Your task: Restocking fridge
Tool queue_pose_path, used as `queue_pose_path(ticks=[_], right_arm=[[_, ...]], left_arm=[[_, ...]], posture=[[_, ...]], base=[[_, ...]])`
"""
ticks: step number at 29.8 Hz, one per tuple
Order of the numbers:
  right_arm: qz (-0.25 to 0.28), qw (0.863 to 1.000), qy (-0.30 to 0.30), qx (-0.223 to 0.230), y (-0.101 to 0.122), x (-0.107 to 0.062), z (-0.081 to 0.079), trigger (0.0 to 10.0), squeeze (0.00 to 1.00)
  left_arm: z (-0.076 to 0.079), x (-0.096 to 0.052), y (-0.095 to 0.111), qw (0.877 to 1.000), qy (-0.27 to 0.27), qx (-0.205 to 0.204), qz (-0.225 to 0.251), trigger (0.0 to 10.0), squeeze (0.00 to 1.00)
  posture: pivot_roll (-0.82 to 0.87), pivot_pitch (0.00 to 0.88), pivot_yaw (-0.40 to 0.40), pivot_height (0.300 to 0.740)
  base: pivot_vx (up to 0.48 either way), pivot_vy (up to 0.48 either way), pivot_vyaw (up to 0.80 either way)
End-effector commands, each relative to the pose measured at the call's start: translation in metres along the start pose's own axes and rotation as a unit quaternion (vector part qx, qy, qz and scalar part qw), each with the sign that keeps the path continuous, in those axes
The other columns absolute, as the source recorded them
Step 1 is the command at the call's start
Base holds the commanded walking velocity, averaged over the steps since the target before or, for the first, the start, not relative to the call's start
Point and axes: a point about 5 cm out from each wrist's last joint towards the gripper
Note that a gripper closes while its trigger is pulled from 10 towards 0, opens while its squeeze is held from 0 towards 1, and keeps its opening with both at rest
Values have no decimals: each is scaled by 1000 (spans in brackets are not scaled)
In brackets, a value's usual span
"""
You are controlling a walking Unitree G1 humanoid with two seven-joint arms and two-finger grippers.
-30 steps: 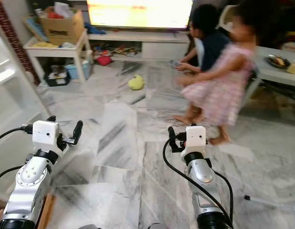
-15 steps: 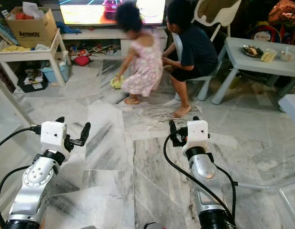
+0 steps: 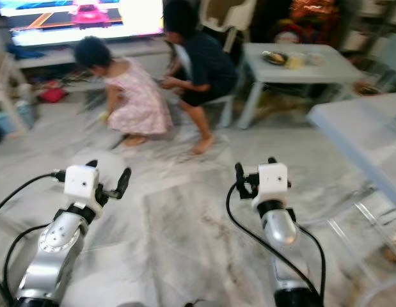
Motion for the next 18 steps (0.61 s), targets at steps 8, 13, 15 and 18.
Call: queue_pose_path(ticks=[8, 13, 15, 18], right_arm=[[-1, 1000, -7, -5, 2, 1, 2, 10000, 0], [6, 1000, -13, -4, 5, 0, 6, 10000, 0], [7, 1000, -14, -4, 5, 0, 7, 10000, 0], [21, 999, -25, 4, 12, -1, 11, 10000, 0]], left_arm=[[2, 3, 3, 1000, -1, -14, 5, 10000, 0], [-8, 2, 3, 998, 37, -44, 7, 10000, 0], [-10, 2, 3, 998, 42, -45, 6, 10000, 0], [-14, 0, 3, 998, 50, -39, 12, 10000, 0]], posture=[[-12, 0, -16, 740], [-15, 0, -12, 740], [-15, 0, -12, 740], [-16, 0, -9, 740]], base=[[0, 0, -800], [0, 0, -773], [0, 0, -778], [0, 0, -785]])
Point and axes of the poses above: a point about 5 cm out from each wrist's last joint towards the gripper, its own x axis pointing out of the wrist towards the gripper, its own y axis along the axis of the wrist's last joint, z = x × y, and after that the axes turned 5 degrees about -x, right-handed
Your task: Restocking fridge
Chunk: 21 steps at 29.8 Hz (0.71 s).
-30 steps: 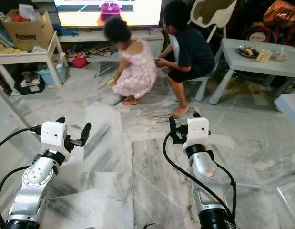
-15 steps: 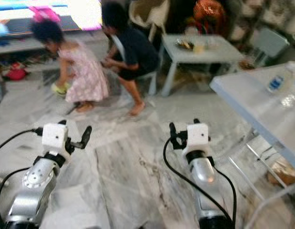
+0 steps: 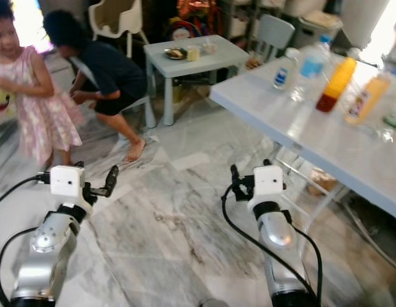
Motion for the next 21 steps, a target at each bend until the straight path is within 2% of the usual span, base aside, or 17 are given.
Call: queue_pose_path(ticks=[1, 5, 6, 7, 12, 21], right_arm=[[19, 1000, -10, 10, 10, -1, 4, 10000, 0], [20, 1000, -10, 18, 11, -4, 4, 10000, 0], [19, 1000, -10, 18, 10, -7, 3, 10000, 0], [19, 1000, -10, 17, 10, -9, 3, 10000, 0], [16, 1000, -13, 23, 12, -12, 3, 10000, 0], [16, 999, -5, 34, 14, -17, -3, 10000, 0]], left_arm=[[-7, -1, 1, 1000, 18, -5, 2, 10000, 0], [-14, -3, -1, 999, 50, -9, 4, 10000, 0], [-15, -3, -4, 998, 64, -29, -5, 10000, 0], [-15, -3, -5, 997, 66, -30, -8, 10000, 0], [-5, 0, -4, 999, 35, -20, -1, 10000, 0], [-1, 6, 3, 1000, 18, -21, 13, 10000, 0]], posture=[[-18, 0, -6, 740], [-25, 0, -2, 740], [-30, 0, 0, 740], [-31, 0, 1, 740], [-38, 0, 4, 740], [-38, 0, 6, 740]], base=[[0, 0, -788], [0, 0, -797], [0, 0, -800], [0, 0, -800], [0, 0, -800], [0, 0, -800]])
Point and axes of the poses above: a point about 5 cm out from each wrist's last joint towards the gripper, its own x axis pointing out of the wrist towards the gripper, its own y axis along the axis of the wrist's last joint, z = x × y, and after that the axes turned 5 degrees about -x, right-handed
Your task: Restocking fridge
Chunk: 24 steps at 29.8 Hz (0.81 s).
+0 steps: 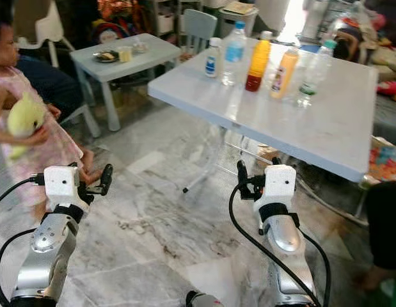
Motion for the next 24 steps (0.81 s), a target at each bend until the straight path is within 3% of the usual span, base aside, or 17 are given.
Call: queue_pose_path(ticks=[1, 11, 16, 24], right_arm=[[5, 1000, 4, 2, 4, -1, -2, 10000, 0], [9, 1000, -7, 0, 9, 4, 5, 10000, 0], [11, 1000, -8, -1, 10, 4, 5, 10000, 0], [6, 1000, -9, 1, 8, 3, 4, 10000, 0]], left_arm=[[3, 3, 3, 1000, -9, -1, 7, 10000, 0], [8, 6, 4, 1000, -24, -1, 7, 10000, 0], [12, 7, 5, 999, -34, -2, 9, 10000, 0], [13, 8, 5, 999, -44, 1, 8, 10000, 0]], posture=[[-38, 0, 6, 740], [-50, 0, 11, 740], [-49, 0, 13, 740], [-49, 0, 22, 740]], base=[[0, 0, -800], [0, 0, -80], [266, 0, 0], [295, 0, -752]])
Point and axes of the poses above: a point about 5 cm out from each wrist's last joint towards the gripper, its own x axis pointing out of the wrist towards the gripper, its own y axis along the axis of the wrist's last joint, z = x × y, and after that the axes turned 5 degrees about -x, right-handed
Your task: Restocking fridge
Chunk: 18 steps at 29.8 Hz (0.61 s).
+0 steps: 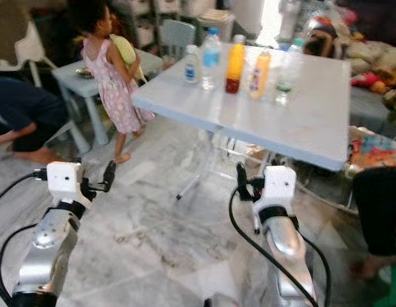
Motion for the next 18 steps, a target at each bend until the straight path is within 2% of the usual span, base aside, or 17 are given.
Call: queue_pose_path(ticks=[1, 6, 18], right_arm=[[-4, 1000, -10, -1, 0, -1, 4, 10000, 0], [-4, 1000, -10, 0, -1, -2, 4, 10000, 0], [14, 1000, -9, -3, 8, 4, 5, 10000, 0]], left_arm=[[5, 3, 2, 1000, -16, 2, 1, 10000, 0], [5, 3, 2, 1000, -18, 3, 1, 10000, 0], [4, 8, 10, 1000, -15, 14, 11, 10000, 0]], posture=[[-49, 0, 24, 740], [-49, 0, 24, 740], [-40, 0, 28, 740]], base=[[300, 0, -800], [298, 0, -695], [300, 0, 0]])
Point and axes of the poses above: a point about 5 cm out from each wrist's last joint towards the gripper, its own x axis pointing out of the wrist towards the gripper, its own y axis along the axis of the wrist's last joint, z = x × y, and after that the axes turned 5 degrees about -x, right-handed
